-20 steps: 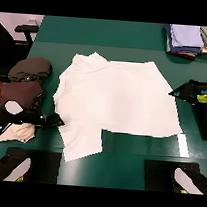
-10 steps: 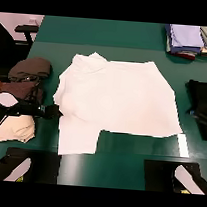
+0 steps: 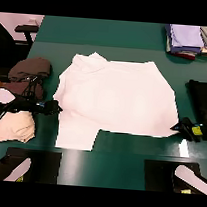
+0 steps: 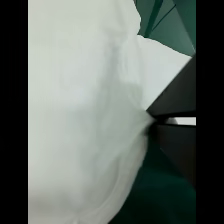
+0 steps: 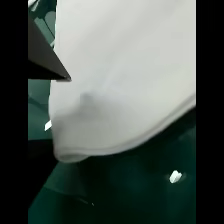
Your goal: Fold the shirts.
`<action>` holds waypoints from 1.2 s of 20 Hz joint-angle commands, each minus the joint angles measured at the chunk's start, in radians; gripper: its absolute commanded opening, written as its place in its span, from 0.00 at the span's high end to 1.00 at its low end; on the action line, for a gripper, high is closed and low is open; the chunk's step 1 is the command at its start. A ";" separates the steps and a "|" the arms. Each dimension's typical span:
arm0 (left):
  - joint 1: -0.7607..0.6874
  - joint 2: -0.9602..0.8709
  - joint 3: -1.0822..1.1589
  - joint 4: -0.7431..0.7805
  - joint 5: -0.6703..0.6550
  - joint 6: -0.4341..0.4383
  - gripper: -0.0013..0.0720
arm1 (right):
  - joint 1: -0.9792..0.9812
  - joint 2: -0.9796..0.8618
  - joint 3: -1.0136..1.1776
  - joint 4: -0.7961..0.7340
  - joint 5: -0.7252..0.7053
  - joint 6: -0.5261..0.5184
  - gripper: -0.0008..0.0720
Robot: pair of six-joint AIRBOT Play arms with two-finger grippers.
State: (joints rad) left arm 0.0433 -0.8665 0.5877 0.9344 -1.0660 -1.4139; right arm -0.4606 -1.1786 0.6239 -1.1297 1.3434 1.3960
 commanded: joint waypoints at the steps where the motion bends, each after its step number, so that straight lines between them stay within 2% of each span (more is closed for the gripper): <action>1: 0.000 0.000 0.002 0.000 0.006 0.001 0.94 | 0.102 -0.063 0.024 0.011 -0.092 -0.003 0.63; 2: 0.000 0.000 0.003 0.000 0.003 0.001 0.94 | 0.132 -0.068 0.049 0.011 -0.086 -0.003 0.85; 3: 0.000 0.000 0.012 0.000 -0.006 0.000 0.94 | 0.162 -0.066 0.079 0.010 -0.075 -0.003 0.97; 5: 0.000 0.001 0.093 0.002 -0.047 0.002 0.94 | 0.212 -0.021 0.163 0.011 -0.052 -0.003 0.97; 7: 0.000 0.001 0.267 0.009 -0.107 0.010 0.94 | 0.257 0.066 0.286 0.011 -0.030 -0.003 0.97; 12: 0.000 0.002 0.940 0.010 -0.151 0.009 0.94 | 0.316 0.281 0.756 0.011 -0.036 -0.002 0.97; 17: 0.000 0.002 1.508 0.015 -0.166 0.003 0.94 | 0.315 0.366 1.228 0.008 -0.019 0.020 0.97; 20: 0.000 0.019 1.639 0.016 -0.119 -0.055 0.94 | 0.315 0.360 1.451 -0.037 0.038 0.068 0.97; 24: 0.000 0.048 1.645 0.058 -0.069 -0.056 0.95 | 0.315 0.301 1.600 -0.105 0.163 0.115 0.97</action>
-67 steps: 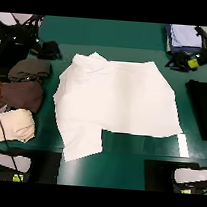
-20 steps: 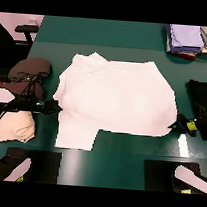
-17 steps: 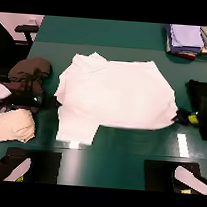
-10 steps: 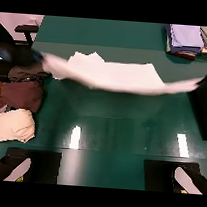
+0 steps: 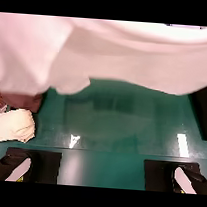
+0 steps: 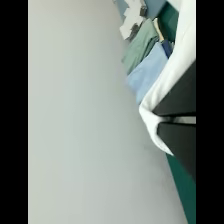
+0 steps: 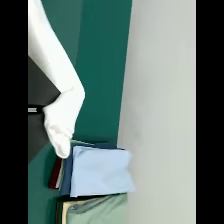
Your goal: Fold the shirts.
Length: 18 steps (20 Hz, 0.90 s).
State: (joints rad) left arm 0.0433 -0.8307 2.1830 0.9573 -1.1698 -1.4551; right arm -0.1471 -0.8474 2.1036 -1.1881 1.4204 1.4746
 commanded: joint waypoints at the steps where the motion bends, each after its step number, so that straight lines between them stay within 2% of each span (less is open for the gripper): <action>1: 0.000 0.006 0.047 0.074 0.019 -0.019 0.95 | 0.001 -0.049 0.117 -0.044 0.107 0.044 0.97; 4: 0.000 0.000 -0.120 0.176 -0.050 -0.042 0.94 | 0.002 -0.107 -0.022 -0.042 0.136 0.046 0.97; 7: 0.000 -0.016 -0.439 0.166 -0.072 -0.039 0.94 | 0.005 -0.217 -0.206 -0.036 0.185 0.072 0.97; 10: 0.000 -0.116 -0.703 0.165 -0.062 -0.029 0.94 | 0.060 -0.381 -0.319 -0.080 0.191 0.073 0.97; 14: 0.000 -0.364 -0.801 0.164 0.028 0.011 0.94 | 0.135 -0.630 -0.395 -0.133 0.163 0.072 0.97; 18: 0.000 -0.574 -0.800 0.064 0.235 0.017 0.94 | 0.152 -0.843 -0.323 -0.105 0.011 0.071 0.97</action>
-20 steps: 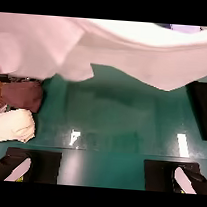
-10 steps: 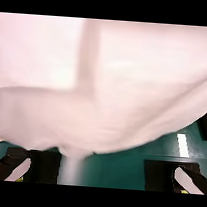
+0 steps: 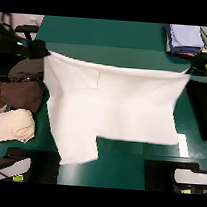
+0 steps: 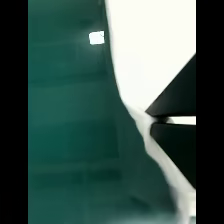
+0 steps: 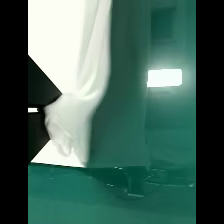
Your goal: Fold the shirts.
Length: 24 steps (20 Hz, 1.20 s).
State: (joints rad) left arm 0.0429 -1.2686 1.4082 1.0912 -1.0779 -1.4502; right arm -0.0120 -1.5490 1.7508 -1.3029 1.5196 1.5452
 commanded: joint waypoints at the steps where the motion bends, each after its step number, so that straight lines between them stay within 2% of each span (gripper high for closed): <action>1: 0.000 -0.171 -0.017 -0.093 0.200 0.021 0.94 | 0.017 -0.187 0.085 0.027 -0.119 -0.001 0.97; 3: 0.000 -0.232 0.043 -0.097 0.225 0.027 0.94 | 0.017 -0.257 0.203 0.028 -0.150 -0.002 0.97; 6: 0.000 -0.273 0.156 -0.097 0.175 0.061 0.94 | 0.011 -0.306 0.320 0.027 -0.148 -0.035 0.97; 8: 0.004 -0.272 0.192 -0.087 0.078 0.072 0.94 | 0.007 -0.267 0.258 0.018 -0.146 -0.076 0.97; 11: 0.000 -0.272 0.168 -0.004 -0.155 0.070 0.94 | -0.002 -0.187 0.086 0.010 -0.134 -0.092 0.97; 12: -0.003 -0.272 0.132 0.001 -0.175 0.069 0.94 | -0.002 -0.161 0.021 -0.005 -0.142 -0.092 0.97; 16: -0.031 -0.272 -0.067 0.002 -0.085 0.064 0.94 | 0.018 -0.110 -0.166 -0.007 -0.179 -0.095 0.97; 18: -0.036 -0.272 -0.134 0.006 -0.044 0.032 0.94 | 0.025 -0.105 -0.221 0.002 -0.204 -0.095 0.97; 19: -0.036 -0.272 -0.151 0.007 -0.042 0.025 0.86 | 0.025 -0.105 -0.233 0.002 -0.202 -0.095 0.95; 20: -0.036 -0.272 -0.154 0.010 -0.052 0.023 0.45 | 0.025 -0.105 -0.233 0.002 -0.194 -0.095 0.66; 21: -0.036 -0.269 -0.154 0.008 -0.076 0.005 0.13 | 0.023 -0.100 -0.233 0.008 -0.190 -0.095 0.35; 22: -0.036 -0.263 -0.154 0.009 -0.116 0.008 0.17 | 0.016 -0.087 -0.233 0.031 -0.179 -0.095 0.30; 24: -0.036 -0.217 -0.161 0.062 -0.209 0.010 0.17 | -0.010 -0.039 -0.234 0.053 -0.137 -0.097 0.30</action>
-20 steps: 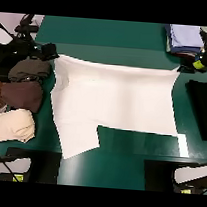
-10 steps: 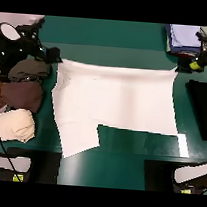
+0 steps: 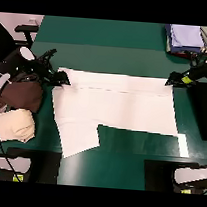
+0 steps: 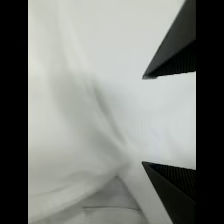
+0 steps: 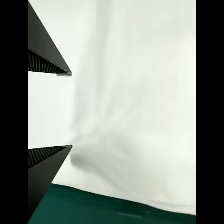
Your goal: Fold the shirts.
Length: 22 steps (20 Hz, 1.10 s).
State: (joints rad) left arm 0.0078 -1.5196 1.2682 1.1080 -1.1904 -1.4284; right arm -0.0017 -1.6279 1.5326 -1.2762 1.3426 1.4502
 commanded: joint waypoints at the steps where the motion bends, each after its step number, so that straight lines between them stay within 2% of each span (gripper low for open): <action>1: -0.001 0.085 -0.050 0.089 -0.104 -0.018 0.17 | -0.029 0.075 -0.027 0.027 0.066 -0.006 0.30; 4: -0.001 0.329 -0.267 0.187 -0.083 -0.068 0.17 | -0.071 0.254 -0.177 0.029 0.106 -0.019 0.30; 10: -0.001 0.697 -0.700 0.132 -0.082 -0.160 0.17 | -0.093 0.536 -0.447 0.053 0.068 -0.019 0.30; 12: -0.001 0.719 -0.779 0.074 -0.074 -0.160 0.17 | -0.093 0.580 -0.488 0.109 0.041 -0.019 0.30; 15: -0.001 0.717 -0.866 -0.046 0.014 -0.095 0.17 | -0.093 0.618 -0.501 0.140 0.038 -0.019 0.30; 19: -0.001 0.717 -0.903 -0.161 0.115 -0.036 0.17 | -0.093 0.631 -0.500 0.143 0.037 -0.019 0.35; 22: -0.001 0.717 -0.905 -0.204 0.142 -0.029 0.17 | -0.093 0.631 -0.500 0.144 0.037 -0.019 0.35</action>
State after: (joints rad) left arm 0.0071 -0.8062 0.3809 0.9726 -1.0946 -1.4807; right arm -0.0944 -1.0050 1.0355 -1.1393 1.3819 1.4303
